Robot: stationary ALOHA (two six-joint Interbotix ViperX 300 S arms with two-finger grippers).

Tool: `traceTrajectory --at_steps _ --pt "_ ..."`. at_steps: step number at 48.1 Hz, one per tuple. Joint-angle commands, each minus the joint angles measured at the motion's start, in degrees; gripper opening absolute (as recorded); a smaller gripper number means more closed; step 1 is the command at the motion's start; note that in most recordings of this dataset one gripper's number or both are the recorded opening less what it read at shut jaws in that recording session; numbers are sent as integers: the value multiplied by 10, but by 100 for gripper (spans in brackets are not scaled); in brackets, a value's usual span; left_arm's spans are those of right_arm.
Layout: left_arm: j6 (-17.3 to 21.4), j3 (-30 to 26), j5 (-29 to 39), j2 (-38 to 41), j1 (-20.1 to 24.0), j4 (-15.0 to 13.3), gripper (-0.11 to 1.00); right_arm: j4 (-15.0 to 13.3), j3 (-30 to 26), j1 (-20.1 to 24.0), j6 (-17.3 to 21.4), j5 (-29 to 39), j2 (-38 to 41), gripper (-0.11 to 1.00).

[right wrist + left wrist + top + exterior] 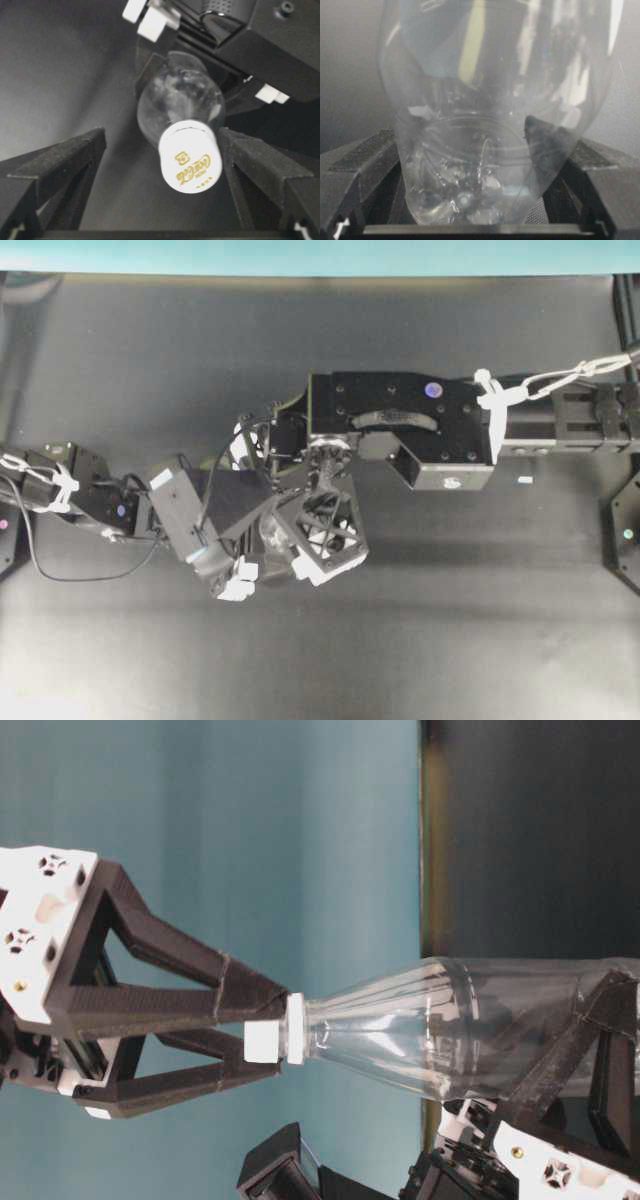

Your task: Open the bottle cap by holding the bottle with the left arm and twisting the cap with the right arm.

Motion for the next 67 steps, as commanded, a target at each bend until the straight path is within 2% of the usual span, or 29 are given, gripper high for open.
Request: traceTrajectory --at_steps 1,21,31,39,56,67 --pt "-2 5 11 4 0 0 83 2 -4 0 17 1 -18 83" --pt "-2 7 11 4 0 0 83 2 -3 -9 55 -9 -69 83" --pt "-2 7 11 4 0 0 83 2 19 -8 93 -25 -116 83" --pt "-3 7 11 4 0 0 83 2 93 -6 127 -74 -163 83" --pt "-4 8 11 4 -2 0 82 8 295 -5 210 -264 -281 82" --pt "-4 11 12 3 -2 0 83 7 379 -4 245 -337 -349 82"
